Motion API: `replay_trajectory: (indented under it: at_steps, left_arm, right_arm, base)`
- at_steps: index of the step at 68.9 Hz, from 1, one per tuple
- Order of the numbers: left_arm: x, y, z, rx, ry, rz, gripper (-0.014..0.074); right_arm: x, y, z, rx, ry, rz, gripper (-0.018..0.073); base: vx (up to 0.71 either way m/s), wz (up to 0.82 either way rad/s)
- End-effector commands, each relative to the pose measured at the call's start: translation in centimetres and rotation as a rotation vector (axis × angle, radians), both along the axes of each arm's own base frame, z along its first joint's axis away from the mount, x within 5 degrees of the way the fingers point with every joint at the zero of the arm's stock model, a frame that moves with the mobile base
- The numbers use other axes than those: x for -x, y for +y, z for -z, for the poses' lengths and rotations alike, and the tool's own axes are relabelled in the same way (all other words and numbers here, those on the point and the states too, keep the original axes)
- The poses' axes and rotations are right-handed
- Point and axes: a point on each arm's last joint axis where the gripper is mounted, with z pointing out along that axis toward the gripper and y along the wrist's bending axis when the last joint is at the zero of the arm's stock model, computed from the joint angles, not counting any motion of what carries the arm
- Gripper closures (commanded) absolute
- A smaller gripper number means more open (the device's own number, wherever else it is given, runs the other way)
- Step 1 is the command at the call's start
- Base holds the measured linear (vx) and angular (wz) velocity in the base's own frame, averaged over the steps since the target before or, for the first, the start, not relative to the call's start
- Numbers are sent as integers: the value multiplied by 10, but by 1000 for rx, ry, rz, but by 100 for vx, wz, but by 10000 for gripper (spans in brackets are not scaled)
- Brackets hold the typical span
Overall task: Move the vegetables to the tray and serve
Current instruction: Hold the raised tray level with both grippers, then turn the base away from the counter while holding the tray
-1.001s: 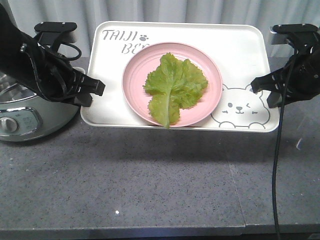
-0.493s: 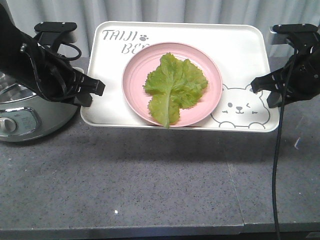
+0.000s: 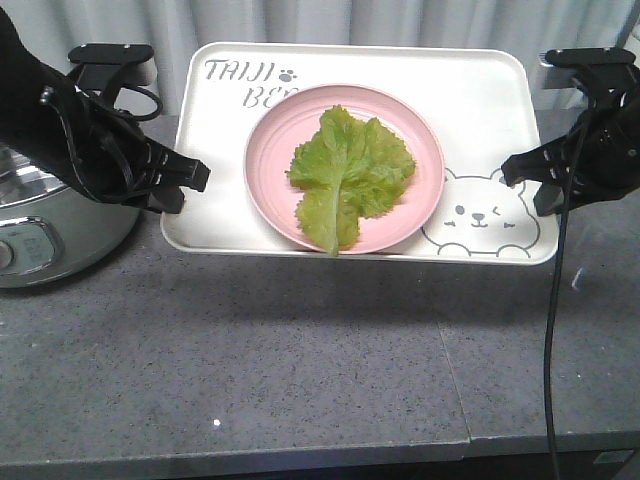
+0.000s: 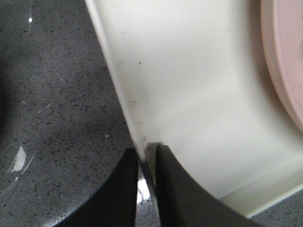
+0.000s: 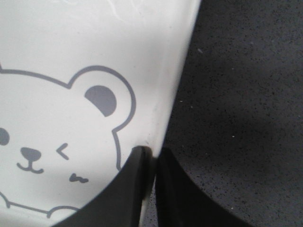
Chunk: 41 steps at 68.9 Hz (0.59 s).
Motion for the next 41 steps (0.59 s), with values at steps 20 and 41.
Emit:
replay_trajectory:
  at_steps: [20, 41]
  left_arm:
    - [11, -22, -35, 232, -123, 36, 602]
    - [11, -22, -35, 232, -123, 36, 602]
  right_arm:
    - [9, 23, -30, -190, -122, -59, 569]
    - [9, 23, -30, -190, -122, -59, 569]
  base:
    - [0, -13]
    - [1, -17]
